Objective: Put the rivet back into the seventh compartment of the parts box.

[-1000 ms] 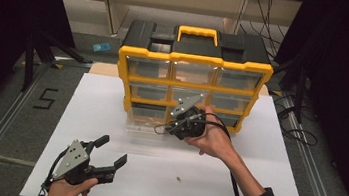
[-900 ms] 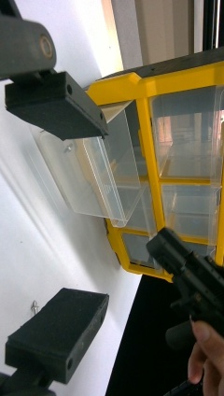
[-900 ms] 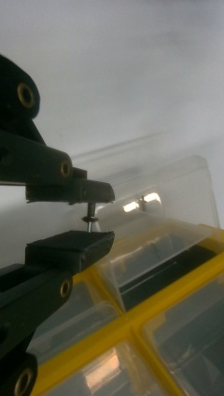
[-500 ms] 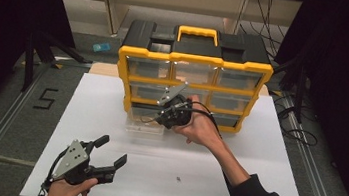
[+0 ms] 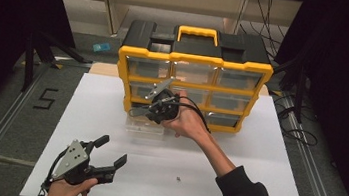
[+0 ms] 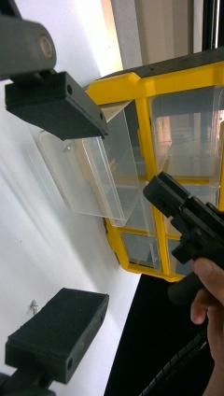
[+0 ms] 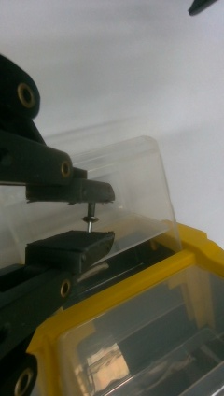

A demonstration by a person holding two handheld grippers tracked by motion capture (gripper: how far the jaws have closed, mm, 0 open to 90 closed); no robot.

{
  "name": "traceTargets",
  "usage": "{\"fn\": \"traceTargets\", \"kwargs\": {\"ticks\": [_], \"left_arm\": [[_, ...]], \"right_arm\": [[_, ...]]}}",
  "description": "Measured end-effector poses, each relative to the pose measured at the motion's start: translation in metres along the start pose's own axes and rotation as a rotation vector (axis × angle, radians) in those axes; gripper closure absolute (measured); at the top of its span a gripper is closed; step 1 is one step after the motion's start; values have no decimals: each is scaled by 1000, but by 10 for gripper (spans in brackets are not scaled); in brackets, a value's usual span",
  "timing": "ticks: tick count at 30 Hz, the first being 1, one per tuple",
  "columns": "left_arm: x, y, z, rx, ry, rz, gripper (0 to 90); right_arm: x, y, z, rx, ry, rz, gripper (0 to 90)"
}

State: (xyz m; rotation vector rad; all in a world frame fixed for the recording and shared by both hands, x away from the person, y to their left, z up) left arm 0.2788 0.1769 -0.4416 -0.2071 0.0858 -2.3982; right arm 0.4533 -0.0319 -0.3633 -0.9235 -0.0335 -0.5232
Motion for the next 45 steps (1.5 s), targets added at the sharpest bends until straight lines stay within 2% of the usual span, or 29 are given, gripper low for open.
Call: {"fn": "traceTargets", "kwargs": {"ticks": [9, 11, 12, 14, 20, 23, 30, 37, 38, 39, 40, 45], "left_arm": [[0, 0, 0, 3, -1, -2, 163], [0, 0, 0, 4, -3, -1, 163], [0, 0, 0, 4, -3, -1, 163], [0, 0, 0, 4, -3, -2, 163], [0, 0, 0, 4, -2, -2, 163], [0, 0, 0, 3, -3, 0, 163], [0, -1, 0, 3, 1, 0, 163], [0, -1, 0, 1, 2, 1, 163], [-3, 0, 1, 8, 40, 7, 163], [-1, 0, 1, 9, 11, -1, 163], [1, 0, 0, 6, 0, -3, 163], [1, -1, 1, -3, -7, -4, 163]], "right_arm": [[-3, 20, 5, -51, 2, 25, 743], [-3, 22, 6, -50, 21, 28, 688], [-2, 23, 7, -46, 22, 9, 667], [-2, 21, 7, -32, 25, 27, 622], [-6, 7, 7, -11, 40, -7, 488], [-8, -2, 5, 15, 36, -8, 428], [-18, -23, -10, 38, 2, -10, 392], [-23, -46, -33, 85, 33, -10, 352], [-24, -48, -38, 91, 39, -11, 351], [-24, -50, -43, 88, 38, -7, 344], [-25, -50, -46, 67, 32, -5, 329], [-26, -54, -59, 53, 48, -1, 313]]}}
Point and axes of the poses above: each handheld gripper's, and its own axes: y roughly forward along the jaws, z roughly out of its top, x roughly to its right, the point moved 1 cm from there along y, roughly forward along the jaws, and after that the axes turned 9 degrees about -z, right-handed, at the moved point
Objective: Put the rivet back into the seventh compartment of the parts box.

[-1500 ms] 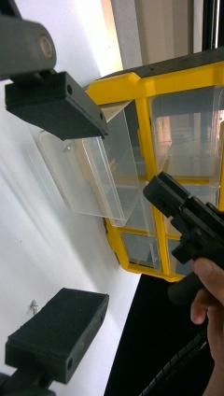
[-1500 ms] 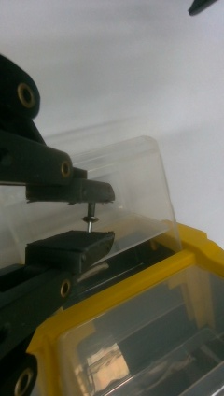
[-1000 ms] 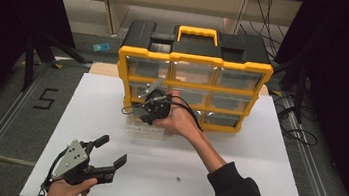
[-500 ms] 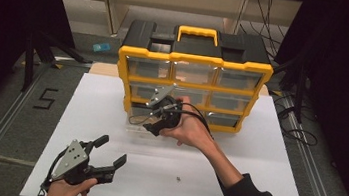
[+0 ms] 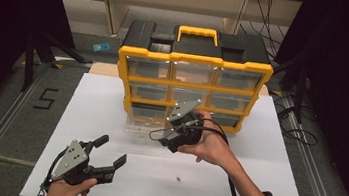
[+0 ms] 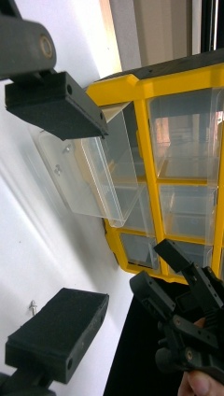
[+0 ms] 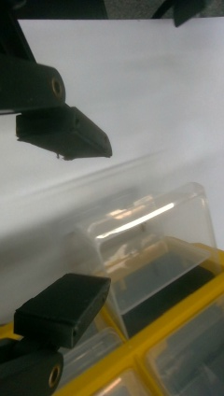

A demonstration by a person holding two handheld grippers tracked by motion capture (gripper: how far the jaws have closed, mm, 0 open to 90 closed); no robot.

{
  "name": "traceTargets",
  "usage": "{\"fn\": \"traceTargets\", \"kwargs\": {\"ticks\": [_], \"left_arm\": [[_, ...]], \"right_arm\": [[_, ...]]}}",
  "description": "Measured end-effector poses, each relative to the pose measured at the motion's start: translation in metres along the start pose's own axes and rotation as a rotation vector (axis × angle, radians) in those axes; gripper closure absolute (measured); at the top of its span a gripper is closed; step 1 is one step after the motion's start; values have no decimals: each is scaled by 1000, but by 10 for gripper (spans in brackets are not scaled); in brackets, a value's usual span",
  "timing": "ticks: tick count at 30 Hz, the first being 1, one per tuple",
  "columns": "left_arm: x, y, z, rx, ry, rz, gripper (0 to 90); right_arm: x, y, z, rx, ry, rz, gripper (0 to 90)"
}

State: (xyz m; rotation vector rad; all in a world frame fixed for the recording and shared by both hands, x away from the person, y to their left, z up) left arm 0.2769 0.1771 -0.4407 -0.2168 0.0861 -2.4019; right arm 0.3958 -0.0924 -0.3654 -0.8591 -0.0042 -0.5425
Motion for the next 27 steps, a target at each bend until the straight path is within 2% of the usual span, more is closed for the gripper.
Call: {"fn": "traceTargets", "kwargs": {"ticks": [5, 6, 10, 27], "left_arm": [[0, 0, 0, 1, -4, -3, 163], [-1, 0, 0, 3, 10, 6, 163], [-1, 0, 0, 7, 10, 5, 163], [-1, 0, 0, 8, 7, 7, 163]], "right_arm": [[-1, 0, -7, -11, 1, 0, 311], [-1, 0, -8, -14, -2, 4, 311], [-4, -1, -12, -21, -10, 12, 309], [-20, 6, -41, -102, -34, 50, 302]]}}
Point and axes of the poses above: each handheld gripper's, and its own axes: y roughly forward along the jaws, z roughly out of its top, x roughly to its right, the point moved 1 cm from there along y, roughly forward along the jaws, and after that the axes turned 9 degrees about -z, right-handed, at the moved point
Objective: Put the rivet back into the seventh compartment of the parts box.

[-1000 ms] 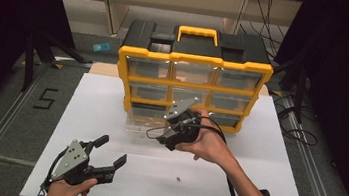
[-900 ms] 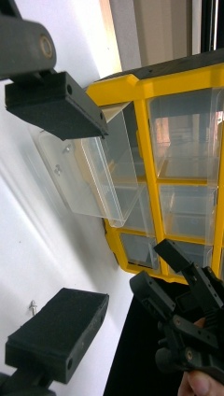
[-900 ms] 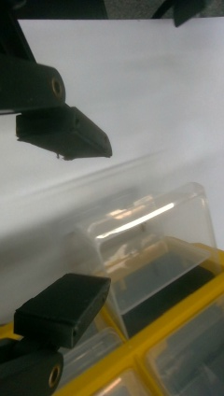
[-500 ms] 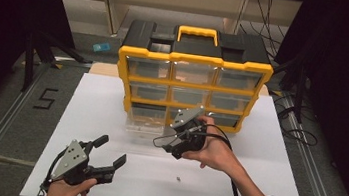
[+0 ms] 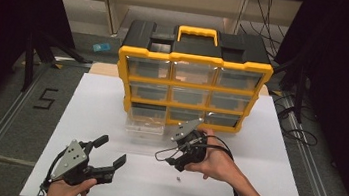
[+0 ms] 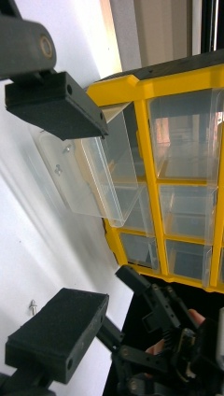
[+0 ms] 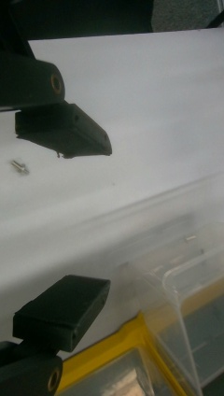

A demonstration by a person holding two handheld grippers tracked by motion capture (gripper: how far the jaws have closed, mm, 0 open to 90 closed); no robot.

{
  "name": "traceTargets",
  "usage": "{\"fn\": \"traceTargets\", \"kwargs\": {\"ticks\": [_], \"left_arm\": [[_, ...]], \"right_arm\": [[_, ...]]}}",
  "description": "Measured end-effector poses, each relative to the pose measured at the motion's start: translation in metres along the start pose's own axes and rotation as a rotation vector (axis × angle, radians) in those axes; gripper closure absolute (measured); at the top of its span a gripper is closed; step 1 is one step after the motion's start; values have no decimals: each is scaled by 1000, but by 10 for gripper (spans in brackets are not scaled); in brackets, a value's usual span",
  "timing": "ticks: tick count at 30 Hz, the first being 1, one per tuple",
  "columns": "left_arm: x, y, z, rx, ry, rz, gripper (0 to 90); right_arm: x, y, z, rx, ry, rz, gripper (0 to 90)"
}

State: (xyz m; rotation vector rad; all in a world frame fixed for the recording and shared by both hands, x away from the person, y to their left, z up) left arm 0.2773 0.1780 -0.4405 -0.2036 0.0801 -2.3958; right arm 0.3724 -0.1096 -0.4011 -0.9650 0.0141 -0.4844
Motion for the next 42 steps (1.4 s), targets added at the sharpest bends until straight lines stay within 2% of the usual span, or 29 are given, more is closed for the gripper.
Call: {"fn": "traceTargets", "kwargs": {"ticks": [8, 14, 18, 21, 25, 34, 38, 39, 40, 42], "left_arm": [[0, 0, 0, 0, 1, -2, 163], [0, 0, 0, 2, 0, 0, 163], [0, 0, 0, 1, 1, -2, 163], [0, 0, 0, 0, 3, 0, 163], [0, 0, 0, 2, 1, 0, 163], [0, 0, 0, 1, 2, 0, 163], [0, 0, 0, 1, 1, 0, 163], [0, 0, 0, 1, 1, 0, 163], [0, 0, 0, 1, 2, 0, 163], [0, 0, 0, 1, 2, -2, 163]], "right_arm": [[-2, 5, -16, -38, 9, 7, 303], [-3, 12, -26, -82, 11, 41, 321], [-5, 15, -30, -100, 19, 46, 341], [-8, 19, -32, -125, 21, 70, 357], [-12, 24, -34, -164, 5, 76, 380], [-19, 37, -41, -242, -30, 102, 493], [-20, 41, -44, -257, -46, 120, 562], [-19, 41, -44, -266, -74, 101, 577], [-19, 42, -45, -268, -85, 106, 598], [-22, 43, -45, -290, -63, 102, 645]]}}
Point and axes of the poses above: each handheld gripper's, and its own axes: y roughly forward along the jaws, z roughly out of its top, x roughly to its right, the point moved 1 cm from there along y, roughly forward along the jaws, and after that the axes turned 9 degrees about -z, right-handed, at the moved point
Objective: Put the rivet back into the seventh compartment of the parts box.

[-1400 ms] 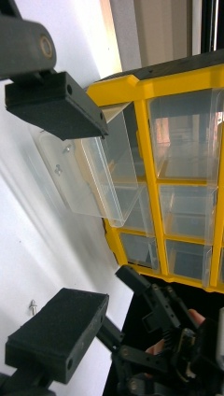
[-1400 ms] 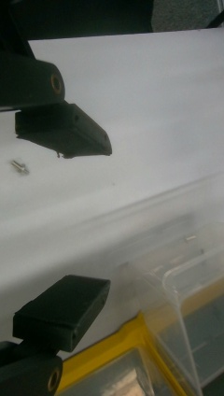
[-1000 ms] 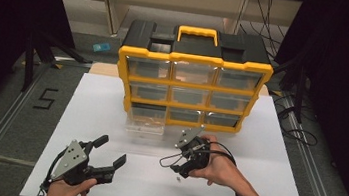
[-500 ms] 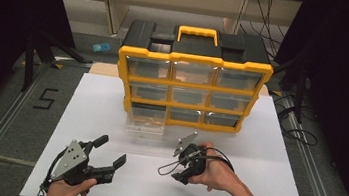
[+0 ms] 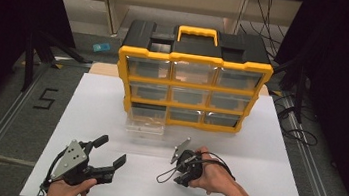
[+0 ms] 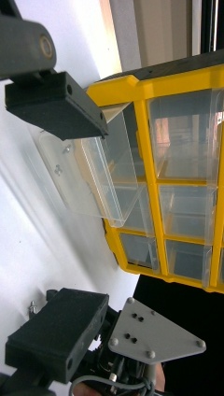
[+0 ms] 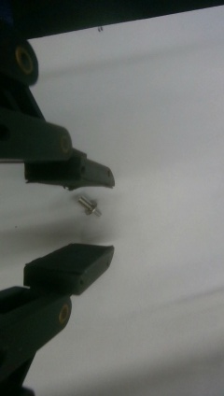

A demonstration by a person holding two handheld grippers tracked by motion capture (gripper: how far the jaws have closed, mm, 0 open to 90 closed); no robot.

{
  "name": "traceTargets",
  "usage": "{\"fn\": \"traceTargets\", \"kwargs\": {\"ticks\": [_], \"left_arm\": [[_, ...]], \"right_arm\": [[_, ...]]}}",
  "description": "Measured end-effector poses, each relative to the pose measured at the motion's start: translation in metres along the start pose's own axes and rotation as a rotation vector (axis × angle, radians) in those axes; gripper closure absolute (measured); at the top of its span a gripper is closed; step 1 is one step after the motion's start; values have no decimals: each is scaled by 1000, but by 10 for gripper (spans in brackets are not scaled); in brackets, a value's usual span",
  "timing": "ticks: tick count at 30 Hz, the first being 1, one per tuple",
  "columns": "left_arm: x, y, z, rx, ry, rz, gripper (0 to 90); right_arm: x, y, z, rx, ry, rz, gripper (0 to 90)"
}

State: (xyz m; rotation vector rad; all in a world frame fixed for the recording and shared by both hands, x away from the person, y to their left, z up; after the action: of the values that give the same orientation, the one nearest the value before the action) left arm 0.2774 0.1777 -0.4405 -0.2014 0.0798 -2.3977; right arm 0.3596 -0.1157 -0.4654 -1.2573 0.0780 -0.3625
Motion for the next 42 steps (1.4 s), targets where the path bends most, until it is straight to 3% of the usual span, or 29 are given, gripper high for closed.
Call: {"fn": "traceTargets", "kwargs": {"ticks": [2, 5, 6, 11, 12, 15, 16, 17, 19, 20, 26, 38, 42], "left_arm": [[0, 0, 0, 0, 1, 0, 163], [0, 0, 0, -1, 1, 0, 163], [0, 0, 0, -2, 1, 0, 163], [0, 0, 0, 0, 1, 1, 163], [0, 0, 0, 0, 0, 2, 163], [0, 0, 0, 0, 1, 1, 163], [0, 0, 0, 0, 0, 1, 163], [0, 0, 0, 0, 0, 1, 163], [0, 0, 0, 1, 0, 2, 163], [0, 0, 0, 1, 0, 2, 163], [0, 0, 0, 0, 1, 2, 163], [0, 0, 0, -3, 2, 3, 163], [-1, 1, -1, -7, 9, 1, 163]], "right_arm": [[3, 3, -1, -1, -47, 4, 700], [0, 4, -2, -30, -34, 1, 793], [1, 4, -1, -15, -63, 12, 814], [-1, 4, -1, -14, -71, 3, 820], [-4, 3, -1, -19, -27, 14, 820], [-1, 2, 0, 0, -44, 16, 820], [2, 1, 0, 12, -75, -2, 820], [2, 0, 0, 18, -56, -4, 820], [4, -3, 1, 44, -67, -13, 820], [3, -5, 2, 57, -47, -19, 820], [4, -15, 5, 94, -37, -27, 820], [11, -35, 18, 197, -54, -56, 820], [14, -43, 27, 239, -52, -93, 819]]}}
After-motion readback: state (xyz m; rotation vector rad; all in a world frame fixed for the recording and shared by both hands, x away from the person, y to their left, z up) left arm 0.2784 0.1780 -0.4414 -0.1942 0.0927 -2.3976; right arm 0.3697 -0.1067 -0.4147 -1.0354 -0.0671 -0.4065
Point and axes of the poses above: each handheld gripper's, and its own axes: y roughly forward along the jaws, z roughly out of its top, x roughly to its right, the point moved 1 cm from there along y, roughly forward along the jaws, and after that the axes turned 9 degrees about -z, right-handed, at the moved point
